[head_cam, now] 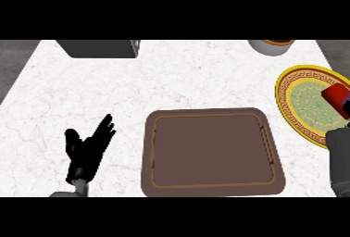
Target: Pick the can from the tray and place it in the plate
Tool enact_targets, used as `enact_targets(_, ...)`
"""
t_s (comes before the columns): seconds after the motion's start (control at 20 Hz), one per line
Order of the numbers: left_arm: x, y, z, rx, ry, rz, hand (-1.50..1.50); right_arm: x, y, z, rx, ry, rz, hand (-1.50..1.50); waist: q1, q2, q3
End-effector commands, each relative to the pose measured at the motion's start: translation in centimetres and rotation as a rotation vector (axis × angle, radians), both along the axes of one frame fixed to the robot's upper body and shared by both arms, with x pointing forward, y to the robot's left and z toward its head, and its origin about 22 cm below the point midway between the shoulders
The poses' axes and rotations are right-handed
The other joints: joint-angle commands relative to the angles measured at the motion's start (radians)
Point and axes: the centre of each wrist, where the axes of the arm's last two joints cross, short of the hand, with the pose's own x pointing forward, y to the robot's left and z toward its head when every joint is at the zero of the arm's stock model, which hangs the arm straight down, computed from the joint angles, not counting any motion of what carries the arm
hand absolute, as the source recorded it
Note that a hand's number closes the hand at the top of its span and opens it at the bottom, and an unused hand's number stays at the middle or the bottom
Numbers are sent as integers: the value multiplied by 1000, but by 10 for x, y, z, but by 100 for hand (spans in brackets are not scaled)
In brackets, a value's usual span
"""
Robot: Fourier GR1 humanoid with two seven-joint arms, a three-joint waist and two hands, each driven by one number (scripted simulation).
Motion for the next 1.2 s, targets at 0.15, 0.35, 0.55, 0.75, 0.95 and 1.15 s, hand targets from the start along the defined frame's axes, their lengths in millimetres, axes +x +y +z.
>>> enact_targets(0.15,-17,16,-11,18,12,39,0,-9,55,-7,2,-241,46,-150,-19,-10,-3)
enact_targets(0.35,-16,19,8,4,-6,26,0,-39,83,-8,35,-295,157,-150,-23,-13,-4)
enact_targets(0.55,-12,13,6,-8,3,20,0,-72,110,-26,56,-283,223,-150,-17,-7,-4)
enact_targets(0.75,-5,-3,4,9,-3,10,0,-65,133,-43,74,-243,276,-150,-9,-5,-5)
enact_targets(0.95,11,-8,0,-15,0,22,0,-79,143,-57,100,-188,308,-150,-13,-4,-7)
enact_targets(1.15,-3,12,4,8,-9,17,0,-78,143,-63,141,-172,287,-150,-6,-4,-5)
